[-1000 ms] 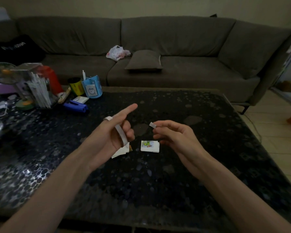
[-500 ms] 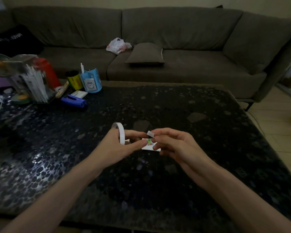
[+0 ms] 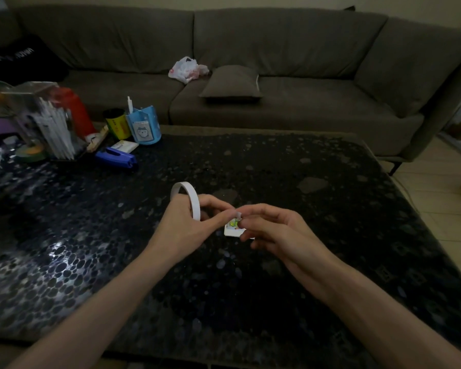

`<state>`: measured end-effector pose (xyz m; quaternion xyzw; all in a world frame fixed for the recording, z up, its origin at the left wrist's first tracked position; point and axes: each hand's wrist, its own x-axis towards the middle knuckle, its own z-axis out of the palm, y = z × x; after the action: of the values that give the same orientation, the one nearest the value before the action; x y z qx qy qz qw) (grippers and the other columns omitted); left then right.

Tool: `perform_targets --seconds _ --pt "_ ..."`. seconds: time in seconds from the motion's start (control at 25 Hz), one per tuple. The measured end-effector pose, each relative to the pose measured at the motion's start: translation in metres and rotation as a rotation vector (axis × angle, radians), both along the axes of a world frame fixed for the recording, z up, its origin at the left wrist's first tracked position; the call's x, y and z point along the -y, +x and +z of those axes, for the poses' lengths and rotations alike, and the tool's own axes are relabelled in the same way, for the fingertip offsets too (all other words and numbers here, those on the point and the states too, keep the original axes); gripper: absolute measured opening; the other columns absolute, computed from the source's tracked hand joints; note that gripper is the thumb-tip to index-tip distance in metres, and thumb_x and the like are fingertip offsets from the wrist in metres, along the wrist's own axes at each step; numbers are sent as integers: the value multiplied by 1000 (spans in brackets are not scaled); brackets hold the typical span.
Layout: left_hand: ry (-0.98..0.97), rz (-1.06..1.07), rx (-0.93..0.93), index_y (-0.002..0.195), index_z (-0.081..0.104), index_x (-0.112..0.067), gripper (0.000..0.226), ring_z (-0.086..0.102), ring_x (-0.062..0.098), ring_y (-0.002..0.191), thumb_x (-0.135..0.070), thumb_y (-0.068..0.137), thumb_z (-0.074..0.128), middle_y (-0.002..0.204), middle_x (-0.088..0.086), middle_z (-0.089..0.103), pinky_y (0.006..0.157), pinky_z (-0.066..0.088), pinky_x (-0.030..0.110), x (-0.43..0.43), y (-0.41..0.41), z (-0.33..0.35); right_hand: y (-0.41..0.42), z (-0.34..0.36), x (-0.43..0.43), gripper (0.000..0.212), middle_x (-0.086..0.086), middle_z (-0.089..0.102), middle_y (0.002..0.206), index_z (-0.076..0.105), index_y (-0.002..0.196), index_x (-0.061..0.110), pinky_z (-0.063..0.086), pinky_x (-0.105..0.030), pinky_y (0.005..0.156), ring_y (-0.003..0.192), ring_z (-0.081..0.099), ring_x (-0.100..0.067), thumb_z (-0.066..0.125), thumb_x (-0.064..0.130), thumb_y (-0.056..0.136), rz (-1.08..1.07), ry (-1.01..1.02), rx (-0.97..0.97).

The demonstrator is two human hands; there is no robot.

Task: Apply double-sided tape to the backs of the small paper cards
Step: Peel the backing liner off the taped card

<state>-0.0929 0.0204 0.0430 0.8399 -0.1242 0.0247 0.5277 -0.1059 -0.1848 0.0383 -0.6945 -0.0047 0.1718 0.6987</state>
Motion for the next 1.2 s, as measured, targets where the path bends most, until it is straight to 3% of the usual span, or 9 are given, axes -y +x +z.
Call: perform_targets --seconds 0.16,0.24,0.4,0.56,0.68,0.8,0.92,1.04,1.2 --pt "32 130 64 91 82 -30 4 67 2 74 -28 87 80 79 -13 75 63 50 14 -1 0 -6 -6 -1 -5 27 4 78 114 79 114 38 57 -27 83 96 75 -10 78 29 89 22 66 -22" --pt "78 220 87 88 82 -29 4 64 5 66 -26 88 80 70 -7 72 56 45 14 0 -2 -9 -11 -5 -14 45 7 70 128 75 120 45 58 -29 84 103 74 -10 81 38 76 22 78 -33" --pt "75 307 44 88 81 -28 4 66 17 67 -24 87 81 68 4 72 56 51 22 3 -5 -13 -14 -15 -30 69 24 40 145 68 130 47 58 -52 93 102 72 -11 83 44 63 6 34 -18" --pt "48 292 23 89 83 -23 2 61 19 60 -24 87 82 66 11 69 56 47 25 6 -4 -15 -11 -15 -29 76 30 28 142 61 139 45 59 -23 74 87 70 2 78 38 65 9 -2 3" --pt "-50 285 -58 87 83 -29 3 69 28 78 -27 87 82 78 10 76 69 55 38 5 -3 -16 -6 -20 -25 92 28 28 143 42 155 43 59 -20 71 92 70 0 79 33 71 37 -42 18" --pt "-98 261 -146 87 83 -34 5 73 14 83 -31 89 79 80 -5 78 71 56 31 5 -3 -19 -1 -21 -18 57 14 45 143 58 140 45 60 -27 87 107 69 -4 80 30 90 -42 -186 119" --pt "-144 271 -287 89 82 -35 14 60 -3 54 -34 96 71 58 -18 66 56 43 17 9 -2 -20 0 -21 -14 9 12 70 107 74 101 36 58 -20 78 89 69 -2 78 34 92 -199 -319 315" --pt "-218 195 -381 90 84 -33 27 40 4 44 -37 103 61 52 -6 47 44 33 14 12 -3 -16 -5 -21 -16 5 16 69 89 70 94 37 50 -10 67 84 66 5 75 35 94 -186 -472 457" --pt "-275 125 -387 90 85 -27 31 35 6 45 -37 103 59 54 -6 43 41 28 16 15 -5 -12 -5 -20 -17 7 20 67 83 68 94 38 46 -5 71 88 63 9 74 34 95 -249 -558 539"
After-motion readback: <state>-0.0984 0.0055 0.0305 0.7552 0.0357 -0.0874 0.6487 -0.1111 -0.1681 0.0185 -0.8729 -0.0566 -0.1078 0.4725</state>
